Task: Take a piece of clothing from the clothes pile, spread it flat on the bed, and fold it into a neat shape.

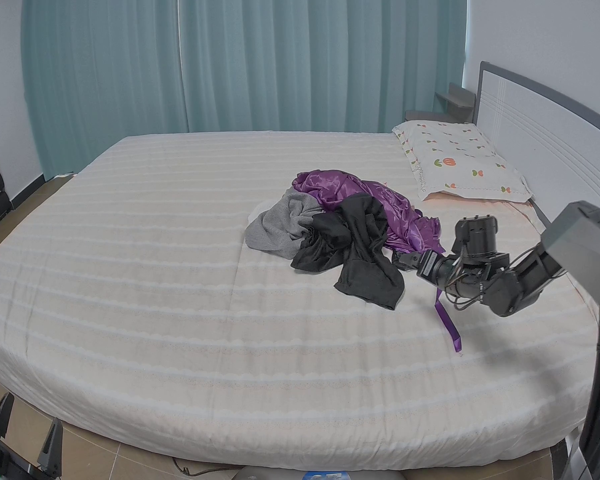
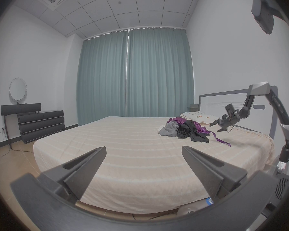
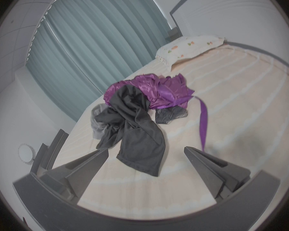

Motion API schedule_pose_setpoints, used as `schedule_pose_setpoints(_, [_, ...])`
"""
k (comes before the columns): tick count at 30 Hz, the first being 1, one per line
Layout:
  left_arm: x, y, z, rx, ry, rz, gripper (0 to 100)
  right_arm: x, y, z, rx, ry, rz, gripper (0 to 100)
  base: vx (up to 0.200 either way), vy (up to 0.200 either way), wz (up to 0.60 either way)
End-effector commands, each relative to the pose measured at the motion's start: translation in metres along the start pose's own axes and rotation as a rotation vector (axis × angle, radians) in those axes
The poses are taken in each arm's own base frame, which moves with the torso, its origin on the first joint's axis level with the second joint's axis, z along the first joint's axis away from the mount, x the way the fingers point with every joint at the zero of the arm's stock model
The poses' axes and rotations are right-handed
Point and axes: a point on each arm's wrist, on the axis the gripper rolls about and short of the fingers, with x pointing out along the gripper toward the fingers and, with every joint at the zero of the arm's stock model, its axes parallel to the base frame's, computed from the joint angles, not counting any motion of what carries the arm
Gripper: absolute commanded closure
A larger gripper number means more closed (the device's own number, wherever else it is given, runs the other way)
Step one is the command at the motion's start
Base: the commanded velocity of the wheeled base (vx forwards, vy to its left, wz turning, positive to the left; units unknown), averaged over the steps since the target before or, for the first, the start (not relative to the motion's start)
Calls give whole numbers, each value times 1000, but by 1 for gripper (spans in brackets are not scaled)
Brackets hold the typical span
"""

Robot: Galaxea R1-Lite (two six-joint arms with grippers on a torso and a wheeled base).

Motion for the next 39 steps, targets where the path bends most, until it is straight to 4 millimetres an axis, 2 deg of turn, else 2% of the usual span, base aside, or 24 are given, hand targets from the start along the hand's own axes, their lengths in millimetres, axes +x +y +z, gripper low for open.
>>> schedule_pose_setpoints(1, [0, 0, -5, 0, 0, 0, 0, 74, -19, -50, 24, 76, -46, 0, 0, 0, 0])
schedule_pose_setpoints(5, [0, 0, -5, 0, 2, 0, 0, 93, -22, -55, 24, 66, -41, 0, 0, 0, 0])
schedule_pose_setpoints(10, [0, 0, -5, 0, 0, 0, 0, 101, -19, -52, 30, 48, -24, 0, 0, 0, 0])
schedule_pose_setpoints(23, [0, 0, -5, 0, 2, 0, 0, 122, 2, -64, 42, 38, 21, 0, 0, 0, 0])
schedule_pose_setpoints(24, [0, 0, -5, 0, 0, 0, 0, 124, 1, -66, 44, 39, 19, 100, 0, 0, 0])
schedule_pose_setpoints(33, [0, 0, -5, 0, 0, 0, 0, 115, 8, -57, 93, 17, 35, 100, 0, 0, 0])
schedule_pose_setpoints(39, [0, 0, -5, 0, 0, 0, 0, 81, 15, -44, 166, -5, 66, 100, 0, 0, 0])
